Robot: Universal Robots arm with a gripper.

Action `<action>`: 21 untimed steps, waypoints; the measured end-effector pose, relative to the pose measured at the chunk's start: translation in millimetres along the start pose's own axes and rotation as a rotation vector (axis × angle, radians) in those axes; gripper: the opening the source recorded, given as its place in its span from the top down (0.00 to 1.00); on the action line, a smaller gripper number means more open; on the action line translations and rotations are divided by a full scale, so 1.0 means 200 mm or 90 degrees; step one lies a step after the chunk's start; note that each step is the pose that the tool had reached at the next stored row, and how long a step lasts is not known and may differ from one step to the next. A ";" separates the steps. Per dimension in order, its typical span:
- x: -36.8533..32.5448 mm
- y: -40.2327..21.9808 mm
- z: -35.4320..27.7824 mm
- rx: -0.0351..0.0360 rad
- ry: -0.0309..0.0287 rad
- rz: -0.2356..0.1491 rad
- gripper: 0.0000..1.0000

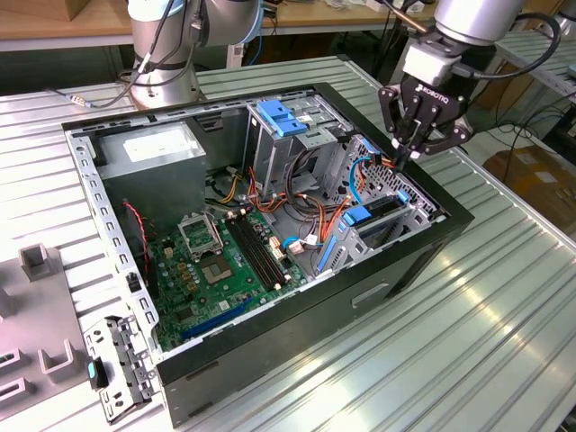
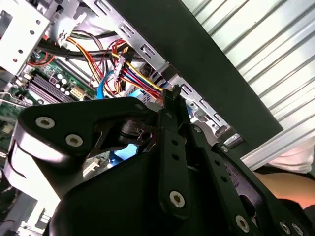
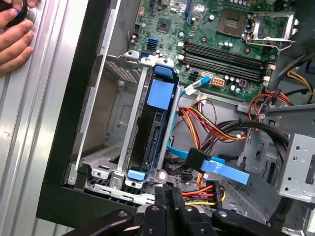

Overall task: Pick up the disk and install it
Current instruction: 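Insert the first disk wire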

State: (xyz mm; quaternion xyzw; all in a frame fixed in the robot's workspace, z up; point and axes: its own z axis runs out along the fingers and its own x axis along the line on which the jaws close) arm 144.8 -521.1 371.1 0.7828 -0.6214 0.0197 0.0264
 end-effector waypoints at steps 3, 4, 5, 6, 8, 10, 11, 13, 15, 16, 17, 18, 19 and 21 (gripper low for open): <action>0.000 0.000 0.000 -0.0007 -0.0002 0.012 0.84; 0.000 0.000 0.000 -0.0008 -0.0002 0.012 0.84; 0.000 0.000 0.000 -0.0008 -0.0002 0.012 0.84; 0.000 0.000 0.000 -0.0008 -0.0002 0.012 0.84; 0.000 0.000 0.000 -0.0008 -0.0002 0.012 0.84; -0.001 0.004 0.001 -0.0008 -0.0004 0.013 0.84; -0.003 0.009 0.003 -0.0008 -0.0004 0.014 0.84; -0.010 0.037 0.009 -0.0011 -0.0003 0.017 0.84; -0.012 0.043 0.025 -0.0020 -0.0002 0.030 0.84; -0.012 0.043 0.032 -0.0029 -0.0001 0.043 0.84; -0.013 0.043 0.038 -0.0037 -0.0003 0.056 0.84; -0.013 0.044 0.040 -0.0041 -0.0003 0.062 0.84; -0.014 0.044 0.041 -0.0045 -0.0005 0.068 0.84; -0.014 0.047 0.046 -0.0057 -0.0008 0.088 0.84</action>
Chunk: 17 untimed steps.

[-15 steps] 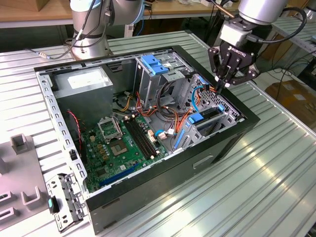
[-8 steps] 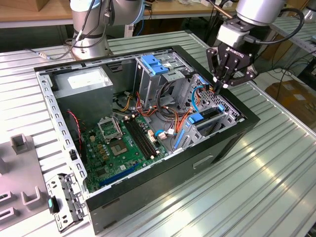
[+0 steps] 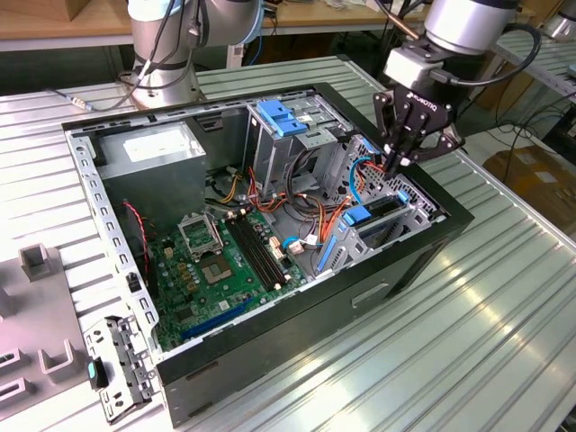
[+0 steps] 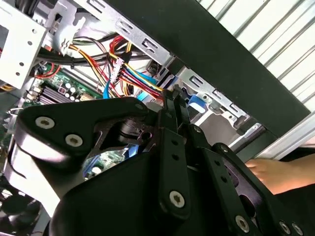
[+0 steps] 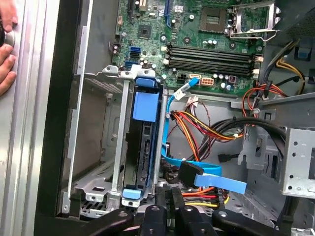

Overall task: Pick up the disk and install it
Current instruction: 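Insert the first disk wire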

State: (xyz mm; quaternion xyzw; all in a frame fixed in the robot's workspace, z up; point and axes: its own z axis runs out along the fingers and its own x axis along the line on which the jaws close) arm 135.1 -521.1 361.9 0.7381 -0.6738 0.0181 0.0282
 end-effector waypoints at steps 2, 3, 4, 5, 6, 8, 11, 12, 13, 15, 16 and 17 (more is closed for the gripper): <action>-0.001 0.007 0.002 -0.0005 -0.0003 0.009 0.84; -0.002 0.019 0.003 -0.0007 -0.0003 0.010 0.84; -0.004 0.036 0.003 -0.0007 -0.0004 0.010 0.84; -0.005 0.047 0.004 -0.0007 -0.0003 0.010 0.84; -0.006 0.057 0.007 -0.0007 -0.0005 0.012 0.84; -0.006 0.057 0.018 -0.0031 -0.0010 0.048 0.84; 0.013 0.058 0.023 -0.0037 -0.0010 0.058 0.84; 0.040 0.061 0.026 -0.0038 -0.0012 0.059 0.84; 0.066 0.063 0.028 -0.0038 -0.0011 0.059 0.84; 0.085 0.068 0.030 -0.0038 -0.0019 0.059 0.84; 0.096 0.080 0.032 -0.0032 -0.0051 0.059 0.84; 0.099 0.090 0.033 -0.0024 -0.0074 0.058 0.84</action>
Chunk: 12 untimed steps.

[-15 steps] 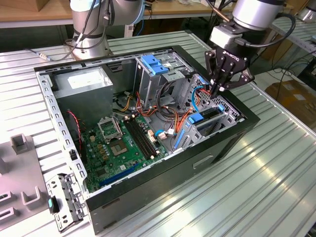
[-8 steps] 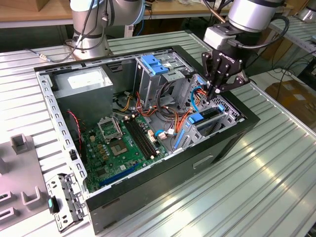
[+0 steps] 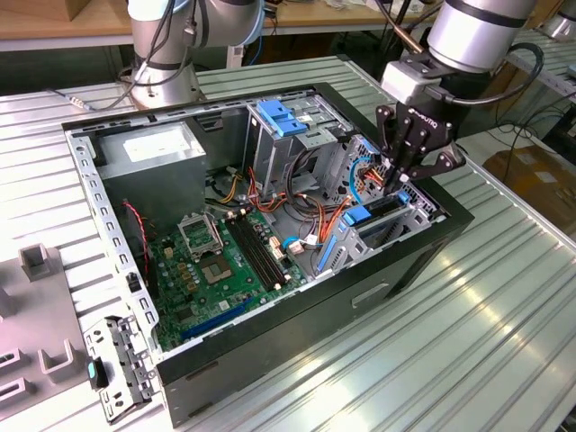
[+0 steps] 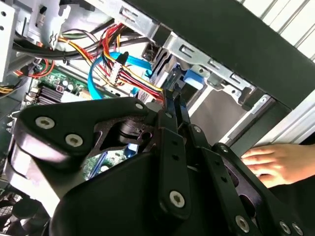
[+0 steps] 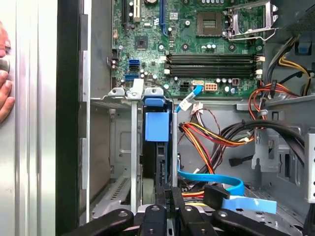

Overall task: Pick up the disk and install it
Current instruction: 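Insert the first disk wire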

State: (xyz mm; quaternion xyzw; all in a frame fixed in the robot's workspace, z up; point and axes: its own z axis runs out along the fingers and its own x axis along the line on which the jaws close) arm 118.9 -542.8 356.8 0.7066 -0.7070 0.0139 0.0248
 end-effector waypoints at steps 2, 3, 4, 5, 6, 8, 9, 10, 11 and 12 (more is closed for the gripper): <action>0.006 0.012 0.003 0.0028 -0.0020 0.000 0.84; 0.013 0.017 0.004 0.0060 -0.0024 0.000 0.84; 0.016 0.020 0.005 0.0086 -0.0027 0.000 0.84; 0.017 0.022 0.006 0.0107 -0.0031 0.000 0.84; 0.017 0.023 0.008 0.0124 -0.0032 0.000 0.84; 0.017 0.025 0.013 0.0132 -0.0031 0.000 0.84; 0.017 0.025 0.018 0.0132 -0.0032 0.000 0.84; 0.016 0.025 0.021 0.0133 -0.0031 0.000 0.84; 0.016 0.025 0.024 0.0132 -0.0031 0.000 0.84; 0.016 0.026 0.028 0.0132 -0.0031 0.000 0.84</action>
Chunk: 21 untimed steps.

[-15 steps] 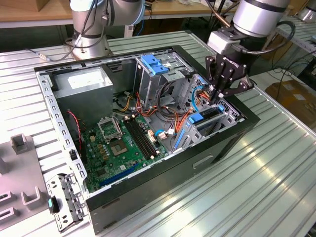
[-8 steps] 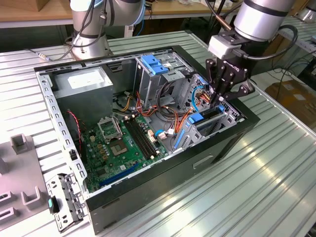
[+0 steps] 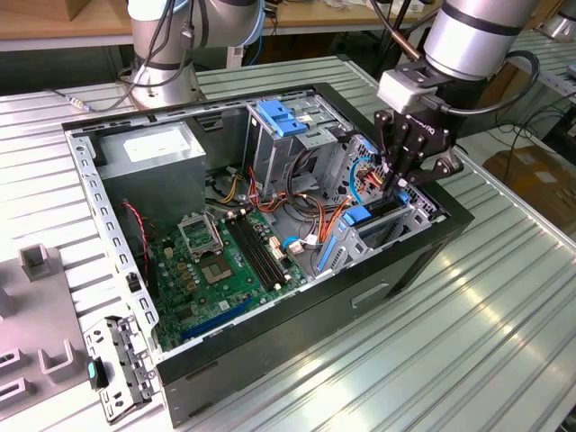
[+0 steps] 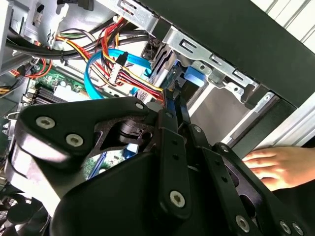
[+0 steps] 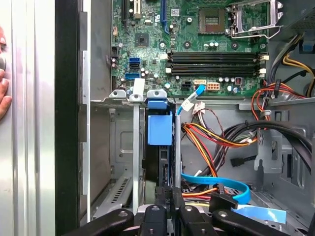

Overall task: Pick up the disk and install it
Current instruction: 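Insert the first disk wire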

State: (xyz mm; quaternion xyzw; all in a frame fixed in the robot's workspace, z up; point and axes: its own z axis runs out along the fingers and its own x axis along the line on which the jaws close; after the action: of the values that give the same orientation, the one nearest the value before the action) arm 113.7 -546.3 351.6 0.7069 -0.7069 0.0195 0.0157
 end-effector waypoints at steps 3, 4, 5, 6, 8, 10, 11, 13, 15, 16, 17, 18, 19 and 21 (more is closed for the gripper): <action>0.000 0.004 0.004 0.0000 0.0001 0.000 0.84; 0.000 0.005 0.005 0.0000 0.0001 0.000 0.84; -0.001 0.005 0.006 0.0000 0.0000 0.000 0.84; -0.001 0.005 0.008 0.0000 -0.0001 0.000 0.84; -0.004 0.006 0.012 0.0000 -0.0001 0.000 0.84; -0.004 0.005 0.014 -0.0001 0.0001 0.002 0.84; -0.004 0.004 0.014 -0.0002 0.0002 0.005 0.84; -0.005 0.003 0.016 -0.0006 0.0001 0.013 0.84; -0.005 0.002 0.017 -0.0006 0.0001 0.013 0.84; -0.005 0.002 0.018 -0.0006 0.0000 0.013 0.84; -0.005 0.002 0.019 -0.0006 0.0000 0.013 0.84; -0.005 0.002 0.021 -0.0006 0.0000 0.013 0.84; -0.005 0.002 0.022 -0.0006 0.0001 0.013 0.84; -0.005 0.002 0.026 -0.0006 0.0000 0.013 0.84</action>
State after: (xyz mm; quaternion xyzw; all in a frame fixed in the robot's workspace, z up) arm 113.3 -545.6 346.3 0.6998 -0.7139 0.0193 0.0159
